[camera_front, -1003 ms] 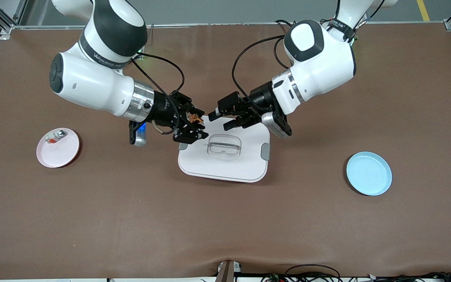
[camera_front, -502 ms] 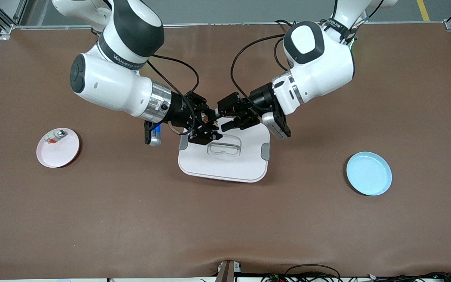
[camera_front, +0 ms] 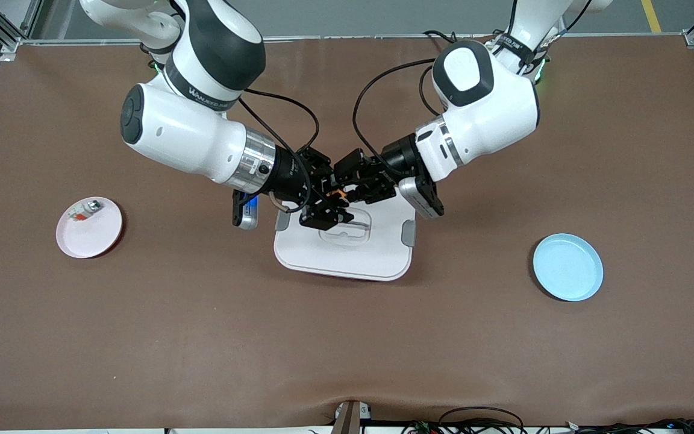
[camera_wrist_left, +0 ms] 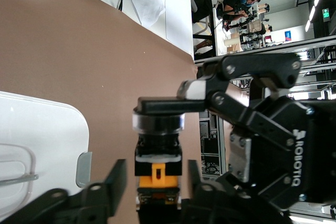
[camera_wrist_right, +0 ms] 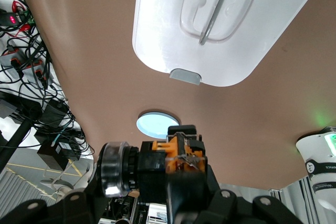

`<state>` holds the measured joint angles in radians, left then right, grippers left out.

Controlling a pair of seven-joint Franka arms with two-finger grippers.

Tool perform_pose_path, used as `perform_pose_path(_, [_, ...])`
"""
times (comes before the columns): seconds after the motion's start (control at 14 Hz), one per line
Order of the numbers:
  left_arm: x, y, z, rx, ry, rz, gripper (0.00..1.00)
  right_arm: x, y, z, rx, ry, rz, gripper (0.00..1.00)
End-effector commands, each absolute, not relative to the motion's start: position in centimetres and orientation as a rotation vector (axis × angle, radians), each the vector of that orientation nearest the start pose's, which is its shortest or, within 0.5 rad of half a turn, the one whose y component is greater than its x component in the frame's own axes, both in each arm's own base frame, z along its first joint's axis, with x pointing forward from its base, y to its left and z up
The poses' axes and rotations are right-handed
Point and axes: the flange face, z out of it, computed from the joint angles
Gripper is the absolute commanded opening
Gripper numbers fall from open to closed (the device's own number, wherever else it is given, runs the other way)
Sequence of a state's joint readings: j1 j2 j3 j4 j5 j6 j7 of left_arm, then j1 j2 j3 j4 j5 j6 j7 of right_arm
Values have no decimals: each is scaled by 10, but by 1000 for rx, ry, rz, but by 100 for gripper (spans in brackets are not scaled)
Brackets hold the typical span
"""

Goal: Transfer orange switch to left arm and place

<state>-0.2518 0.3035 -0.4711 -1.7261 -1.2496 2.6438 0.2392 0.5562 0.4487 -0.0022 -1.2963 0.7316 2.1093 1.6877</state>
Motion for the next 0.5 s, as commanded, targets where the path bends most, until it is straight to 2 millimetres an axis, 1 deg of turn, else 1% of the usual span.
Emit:
perform_pose_path(0.0, [545,-407,480,2012,79,301,9,605,416,544,-1879,1608,584,0])
perform_pose_path(0.07, [545,-407,480,2015,73,304,2,605,416,544,-1879,1608,583,0])
perform_pose_path(0.22, [546,-406,482,2015,71,309,0,605,416,543,-1883,1607,584,0])
perform_pose_path(0.29, [546,-406,481,2017,69,309,0,609,410,543,-1875,1615,587,26])
perform_pose_path(0.36, [548,-403,482,2018,70,317,0,610,408,543,-1875,1619,584,98])
perform_pose_path(0.43, [549,-401,482,2020,49,334,0,610,407,543,-1875,1619,582,100])
